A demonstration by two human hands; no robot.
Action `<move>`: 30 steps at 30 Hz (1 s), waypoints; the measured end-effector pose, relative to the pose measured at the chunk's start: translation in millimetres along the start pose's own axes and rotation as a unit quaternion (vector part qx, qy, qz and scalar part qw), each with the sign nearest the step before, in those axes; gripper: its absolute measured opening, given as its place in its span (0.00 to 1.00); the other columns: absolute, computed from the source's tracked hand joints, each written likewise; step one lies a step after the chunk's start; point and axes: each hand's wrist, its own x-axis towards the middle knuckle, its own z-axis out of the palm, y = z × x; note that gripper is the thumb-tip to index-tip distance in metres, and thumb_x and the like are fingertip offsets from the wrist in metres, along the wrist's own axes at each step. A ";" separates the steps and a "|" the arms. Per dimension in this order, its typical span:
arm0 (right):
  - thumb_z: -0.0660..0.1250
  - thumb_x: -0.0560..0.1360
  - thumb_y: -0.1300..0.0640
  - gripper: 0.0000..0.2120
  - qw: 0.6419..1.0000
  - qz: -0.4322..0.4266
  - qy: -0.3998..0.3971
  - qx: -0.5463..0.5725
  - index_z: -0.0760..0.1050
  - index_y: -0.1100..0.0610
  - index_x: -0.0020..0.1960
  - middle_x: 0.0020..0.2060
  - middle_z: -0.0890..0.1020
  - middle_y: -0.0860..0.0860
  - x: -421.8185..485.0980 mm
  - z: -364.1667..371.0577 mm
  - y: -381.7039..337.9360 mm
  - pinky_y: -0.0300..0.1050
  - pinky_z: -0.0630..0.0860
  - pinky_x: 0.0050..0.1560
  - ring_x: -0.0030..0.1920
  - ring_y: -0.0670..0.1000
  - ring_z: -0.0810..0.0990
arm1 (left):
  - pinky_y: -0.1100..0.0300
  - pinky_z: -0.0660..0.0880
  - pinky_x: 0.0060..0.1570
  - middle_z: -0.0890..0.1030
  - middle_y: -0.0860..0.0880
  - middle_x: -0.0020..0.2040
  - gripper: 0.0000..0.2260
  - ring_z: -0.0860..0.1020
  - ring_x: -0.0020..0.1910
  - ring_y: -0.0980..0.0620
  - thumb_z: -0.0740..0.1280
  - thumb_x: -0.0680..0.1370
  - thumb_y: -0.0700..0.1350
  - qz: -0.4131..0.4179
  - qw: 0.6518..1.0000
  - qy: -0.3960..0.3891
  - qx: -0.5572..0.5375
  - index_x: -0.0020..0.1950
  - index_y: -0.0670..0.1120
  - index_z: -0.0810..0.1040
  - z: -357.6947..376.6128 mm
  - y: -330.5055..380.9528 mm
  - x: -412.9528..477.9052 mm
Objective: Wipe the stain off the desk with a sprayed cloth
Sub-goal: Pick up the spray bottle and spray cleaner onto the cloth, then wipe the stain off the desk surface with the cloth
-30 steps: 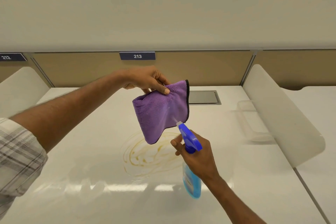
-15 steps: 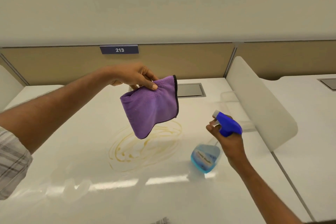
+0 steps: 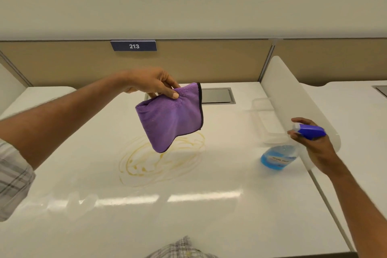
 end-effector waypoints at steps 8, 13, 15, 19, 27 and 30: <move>0.58 0.81 0.77 0.24 0.999 0.025 -0.031 -0.021 0.69 0.61 0.74 0.60 0.83 0.48 10.6 -21.2 8.4 0.33 0.80 0.58 0.57 0.43 0.83 | 0.62 0.84 0.43 0.89 0.47 0.57 0.11 0.86 0.58 0.44 0.72 0.81 0.45 -0.013 1.000 -0.013 -0.011 0.63 0.48 0.86 9.6 0.7 6.6; 0.55 0.86 0.54 0.19 0.997 -0.020 0.014 0.066 0.67 0.59 0.74 0.62 0.83 0.42 2.6 -12.8 -37.6 0.42 0.73 0.70 0.69 0.46 0.77 | 0.60 0.85 0.45 0.89 0.49 0.57 0.12 0.87 0.58 0.46 0.73 0.80 0.46 -0.007 0.999 -0.026 -0.021 0.63 0.50 0.86 11.6 0.6 6.7; 0.55 0.86 0.49 0.18 0.991 -0.065 0.055 0.105 0.71 0.53 0.72 0.63 0.83 0.41 2.1 -9.7 -67.3 0.48 0.67 0.75 0.71 0.48 0.75 | 0.60 0.85 0.45 0.89 0.49 0.57 0.12 0.87 0.57 0.47 0.73 0.80 0.46 -0.001 0.999 -0.037 -0.025 0.63 0.51 0.86 12.3 2.7 4.5; 0.63 0.84 0.44 0.16 0.974 -0.157 0.062 0.150 0.75 0.48 0.69 0.57 0.85 0.46 4.4 29.6 -109.0 0.50 0.74 0.72 0.64 0.51 0.81 | 0.61 0.84 0.44 0.89 0.48 0.57 0.11 0.88 0.53 0.50 0.73 0.81 0.47 0.027 0.997 -0.073 -0.026 0.62 0.51 0.87 15.1 13.5 -2.2; 0.71 0.79 0.49 0.17 0.936 0.122 -0.156 0.290 0.83 0.57 0.64 0.55 0.87 0.52 -24.7 214.2 -108.2 0.46 0.82 0.60 0.60 0.53 0.82 | 0.65 0.81 0.42 0.87 0.43 0.61 0.11 0.86 0.53 0.51 0.71 0.82 0.45 0.080 0.986 -0.138 -0.058 0.63 0.48 0.86 16.3 31.4 -23.7; 0.90 0.42 0.41 0.26 0.907 0.250 -0.169 0.294 0.86 0.59 0.28 0.31 0.87 0.47 -65.6 243.8 -101.5 0.33 0.81 0.37 0.45 0.45 0.87 | 0.66 0.81 0.44 0.87 0.45 0.62 0.11 0.85 0.53 0.54 0.70 0.82 0.45 0.075 0.984 -0.122 -0.104 0.63 0.47 0.86 16.6 21.1 -27.3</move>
